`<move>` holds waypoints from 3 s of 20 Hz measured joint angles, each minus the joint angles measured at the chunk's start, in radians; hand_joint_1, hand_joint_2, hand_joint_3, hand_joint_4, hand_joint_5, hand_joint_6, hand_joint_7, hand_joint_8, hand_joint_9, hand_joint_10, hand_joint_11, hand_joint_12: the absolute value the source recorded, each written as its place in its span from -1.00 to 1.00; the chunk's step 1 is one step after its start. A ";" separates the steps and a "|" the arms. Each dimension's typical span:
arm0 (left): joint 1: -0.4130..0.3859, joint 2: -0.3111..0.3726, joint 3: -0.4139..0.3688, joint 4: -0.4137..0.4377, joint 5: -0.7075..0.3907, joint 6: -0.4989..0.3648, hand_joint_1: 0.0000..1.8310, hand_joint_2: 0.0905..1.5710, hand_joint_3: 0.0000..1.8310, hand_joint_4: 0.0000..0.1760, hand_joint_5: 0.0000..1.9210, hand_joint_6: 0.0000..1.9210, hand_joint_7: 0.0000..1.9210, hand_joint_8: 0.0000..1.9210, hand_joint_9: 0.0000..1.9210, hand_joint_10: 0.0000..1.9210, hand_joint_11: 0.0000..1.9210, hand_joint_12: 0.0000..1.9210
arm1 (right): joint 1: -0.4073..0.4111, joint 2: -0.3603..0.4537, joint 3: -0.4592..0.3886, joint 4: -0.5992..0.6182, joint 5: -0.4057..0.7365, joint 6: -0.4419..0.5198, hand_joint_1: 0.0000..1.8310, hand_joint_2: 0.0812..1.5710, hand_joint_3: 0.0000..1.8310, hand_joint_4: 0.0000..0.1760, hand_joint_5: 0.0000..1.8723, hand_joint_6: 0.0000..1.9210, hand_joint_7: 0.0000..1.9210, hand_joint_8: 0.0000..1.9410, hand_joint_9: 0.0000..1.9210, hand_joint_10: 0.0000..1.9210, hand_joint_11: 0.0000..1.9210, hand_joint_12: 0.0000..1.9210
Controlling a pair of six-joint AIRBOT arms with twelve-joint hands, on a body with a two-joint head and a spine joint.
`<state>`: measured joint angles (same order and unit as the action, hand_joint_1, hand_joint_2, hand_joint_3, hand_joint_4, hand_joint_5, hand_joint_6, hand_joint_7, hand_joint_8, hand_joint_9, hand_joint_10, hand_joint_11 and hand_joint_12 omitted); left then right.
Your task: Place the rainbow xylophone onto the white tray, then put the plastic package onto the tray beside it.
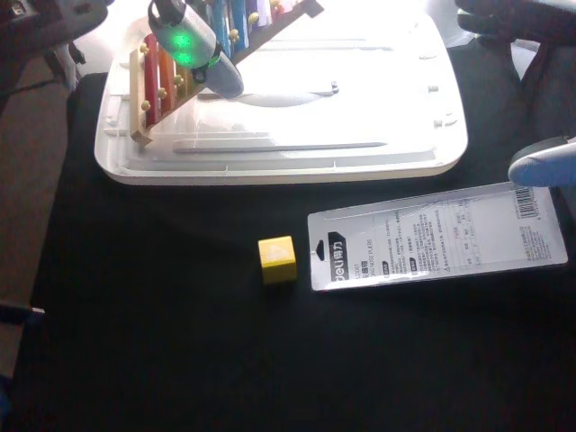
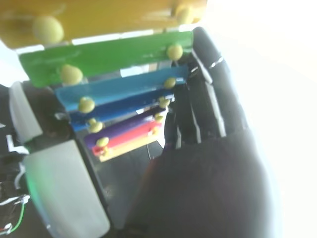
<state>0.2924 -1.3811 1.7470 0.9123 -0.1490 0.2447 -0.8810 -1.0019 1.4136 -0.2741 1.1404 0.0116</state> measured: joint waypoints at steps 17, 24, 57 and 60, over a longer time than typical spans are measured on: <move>0.050 -0.086 0.092 -0.016 0.078 0.001 0.24 0.24 -1.00 -1.00 -0.32 -0.99 -0.34 -1.00 -0.30 -1.00 -0.74 -0.30 | 0.006 0.000 0.000 -0.012 0.006 0.000 -0.18 -0.05 -1.00 -0.07 -0.87 -1.00 -0.73 -1.00 -0.72 -1.00 -0.84 -0.37; 0.051 -0.088 0.092 -0.014 0.084 -0.001 0.15 0.13 -1.00 -0.74 -0.56 -1.00 -0.47 -1.00 -0.46 -1.00 -0.80 -0.29 | 0.006 -0.002 0.000 -0.014 0.006 0.000 -0.18 -0.03 -1.00 -0.23 -0.88 -1.00 -0.74 -1.00 -0.73 -1.00 -0.84 -0.37; -0.002 0.293 -0.298 0.040 -0.164 0.000 -0.10 -0.18 -1.00 -0.59 -1.00 -1.00 -0.86 -0.99 -0.86 -0.99 -0.84 -0.85 | 0.154 0.114 -0.103 -0.406 -0.132 0.106 -0.39 -0.15 -1.00 0.39 -1.00 -1.00 -0.96 -1.00 -0.96 -0.99 -1.00 -0.73; -0.010 0.331 -0.341 0.058 -0.187 0.002 -0.07 -0.19 -1.00 -0.19 -1.00 -1.00 -0.88 -1.00 -0.89 -1.00 -0.94 -0.89 | 0.169 0.114 -0.100 -0.497 -0.200 0.157 -0.32 -0.16 -1.00 0.35 -1.00 -1.00 -1.00 -1.00 -1.00 -1.00 -1.00 -0.99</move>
<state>0.2825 -1.0500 1.4055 0.9707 -0.3359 0.2462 -0.7124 -0.8875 1.3132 -0.7715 0.9405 0.1684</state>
